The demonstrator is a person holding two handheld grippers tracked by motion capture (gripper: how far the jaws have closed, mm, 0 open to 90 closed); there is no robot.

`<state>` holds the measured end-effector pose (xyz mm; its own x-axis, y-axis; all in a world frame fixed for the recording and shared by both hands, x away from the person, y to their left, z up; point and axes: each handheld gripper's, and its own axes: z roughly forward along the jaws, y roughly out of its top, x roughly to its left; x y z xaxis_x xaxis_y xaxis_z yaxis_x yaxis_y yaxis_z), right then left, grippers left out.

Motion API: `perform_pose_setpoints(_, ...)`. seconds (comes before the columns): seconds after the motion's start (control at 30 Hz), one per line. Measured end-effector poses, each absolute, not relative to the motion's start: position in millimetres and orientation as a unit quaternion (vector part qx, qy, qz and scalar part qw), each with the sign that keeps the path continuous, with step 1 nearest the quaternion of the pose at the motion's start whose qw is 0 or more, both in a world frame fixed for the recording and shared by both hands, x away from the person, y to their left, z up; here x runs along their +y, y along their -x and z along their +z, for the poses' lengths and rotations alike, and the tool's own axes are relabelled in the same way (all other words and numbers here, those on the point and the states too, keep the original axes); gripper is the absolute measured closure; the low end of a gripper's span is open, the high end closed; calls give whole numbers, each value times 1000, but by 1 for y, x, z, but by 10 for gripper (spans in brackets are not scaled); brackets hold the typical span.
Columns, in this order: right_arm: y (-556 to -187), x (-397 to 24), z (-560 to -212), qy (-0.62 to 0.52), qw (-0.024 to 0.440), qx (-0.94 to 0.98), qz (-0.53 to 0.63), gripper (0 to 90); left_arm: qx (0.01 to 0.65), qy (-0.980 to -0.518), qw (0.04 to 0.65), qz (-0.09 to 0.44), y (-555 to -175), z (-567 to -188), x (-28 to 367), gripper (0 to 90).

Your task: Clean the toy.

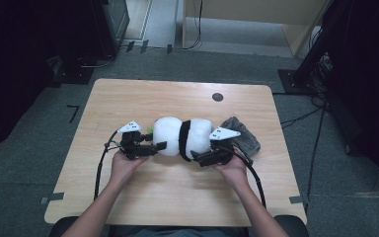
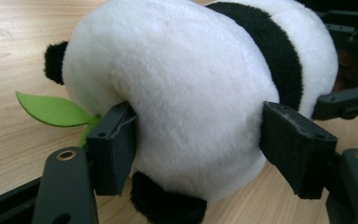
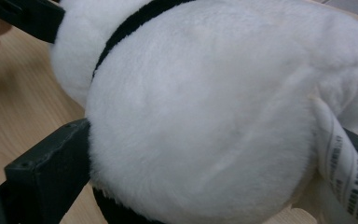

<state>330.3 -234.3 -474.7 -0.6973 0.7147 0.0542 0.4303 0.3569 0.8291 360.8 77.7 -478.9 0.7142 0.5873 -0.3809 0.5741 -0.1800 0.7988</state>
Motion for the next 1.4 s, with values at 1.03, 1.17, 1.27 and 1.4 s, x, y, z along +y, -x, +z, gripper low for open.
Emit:
perform_pose_setpoints(1.03,-338,-275,-432,-378,93,784,483,511,296,-803,516,46,-363,-463,103,206)
perform_pose_setpoints(1.17,-337,-286,-425,-345,88,791,497,507,280,-800,529,14,-366,-458,116,277)
perform_pose_setpoints(1.27,-335,-291,-424,-318,77,797,507,506,269,-789,552,-4,-367,-454,122,275)
perform_pose_setpoints(1.4,-332,-287,-425,-276,50,808,518,505,235,-799,552,-34,-366,-457,117,244)
